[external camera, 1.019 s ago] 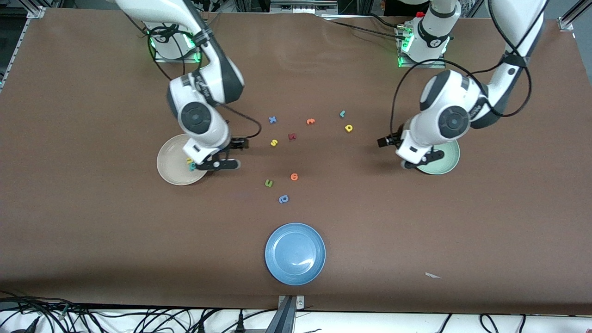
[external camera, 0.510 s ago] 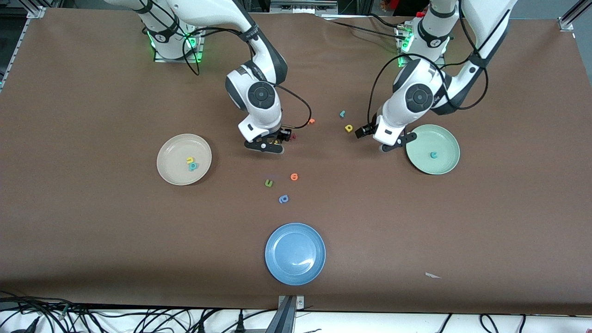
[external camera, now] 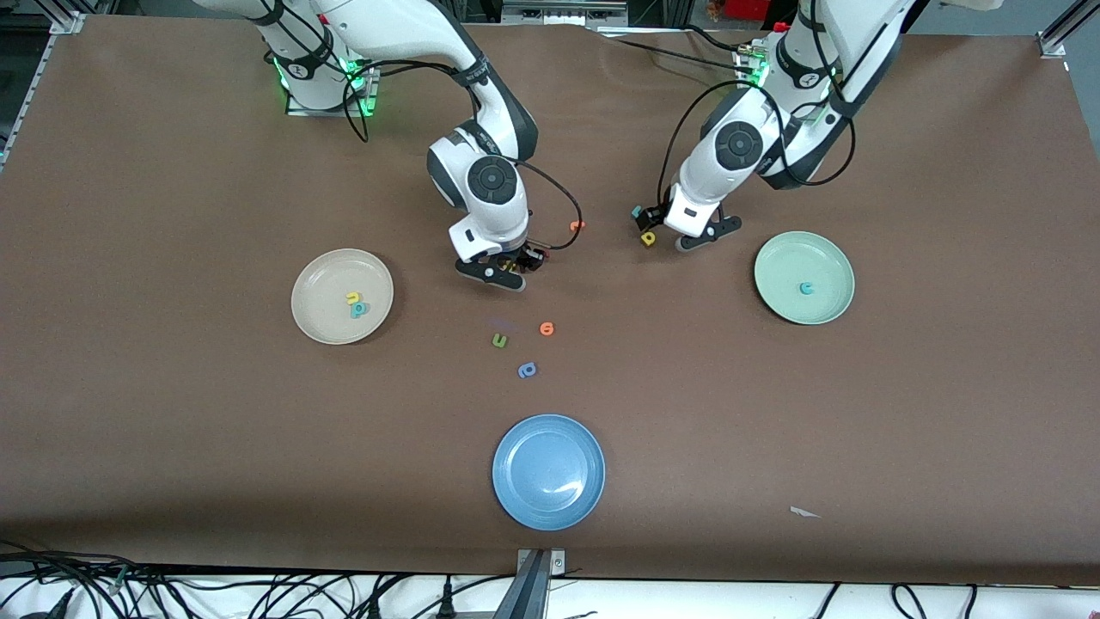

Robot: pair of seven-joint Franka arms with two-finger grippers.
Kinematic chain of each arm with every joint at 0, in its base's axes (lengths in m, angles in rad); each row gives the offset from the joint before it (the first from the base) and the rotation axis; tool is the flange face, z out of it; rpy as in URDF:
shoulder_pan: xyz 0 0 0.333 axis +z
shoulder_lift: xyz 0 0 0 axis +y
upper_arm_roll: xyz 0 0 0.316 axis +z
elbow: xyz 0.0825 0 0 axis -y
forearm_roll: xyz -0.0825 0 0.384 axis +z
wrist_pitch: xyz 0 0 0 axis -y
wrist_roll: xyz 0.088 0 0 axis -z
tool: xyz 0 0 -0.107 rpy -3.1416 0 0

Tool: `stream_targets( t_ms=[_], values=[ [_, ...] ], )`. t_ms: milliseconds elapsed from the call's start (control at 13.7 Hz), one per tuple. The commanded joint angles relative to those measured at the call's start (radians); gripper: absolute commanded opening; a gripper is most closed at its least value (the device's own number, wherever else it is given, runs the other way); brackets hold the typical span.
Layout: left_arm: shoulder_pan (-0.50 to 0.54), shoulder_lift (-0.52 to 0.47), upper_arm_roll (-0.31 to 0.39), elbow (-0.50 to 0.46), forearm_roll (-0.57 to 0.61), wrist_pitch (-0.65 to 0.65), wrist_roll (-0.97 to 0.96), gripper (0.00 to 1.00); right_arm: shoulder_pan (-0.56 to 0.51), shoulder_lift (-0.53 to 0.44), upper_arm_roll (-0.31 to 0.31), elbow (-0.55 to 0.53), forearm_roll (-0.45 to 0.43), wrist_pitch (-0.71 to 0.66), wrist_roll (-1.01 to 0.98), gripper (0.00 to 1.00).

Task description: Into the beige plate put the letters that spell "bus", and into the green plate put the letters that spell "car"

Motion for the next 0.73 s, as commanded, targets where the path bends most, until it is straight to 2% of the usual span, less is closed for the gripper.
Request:
stream_targets(
  t_ms=[0, 146, 218, 364, 582, 655],
  values=[
    [-0.021, 0.017, 0.003, -0.003, -0.006, 0.059, -0.037, 0.9, 0.017, 0.004, -0.009, -0.012, 0.011, 0.019, 0.03, 0.5],
    [-0.022, 0.037, 0.007, 0.002, -0.006, 0.088, -0.037, 0.89, 0.017, 0.004, -0.009, -0.021, 0.011, 0.017, 0.03, 0.42],
    [-0.028, 0.049, 0.01, 0.005, -0.006, 0.09, -0.037, 0.89, 0.017, 0.004, -0.009, -0.023, 0.011, 0.017, 0.029, 0.35],
    [-0.044, 0.067, 0.024, 0.013, -0.006, 0.09, -0.037, 0.89, 0.017, 0.003, -0.011, -0.02, 0.011, 0.016, 0.027, 0.09],
    [-0.044, 0.097, 0.049, 0.048, 0.028, 0.09, -0.04, 0.89, 0.015, -0.01, -0.026, -0.013, 0.007, -0.007, 0.012, 0.08],
    [-0.045, 0.106, 0.052, 0.048, 0.03, 0.088, -0.04, 0.89, 0.015, -0.029, -0.058, -0.01, -0.006, -0.045, -0.002, 0.08]
  ],
)
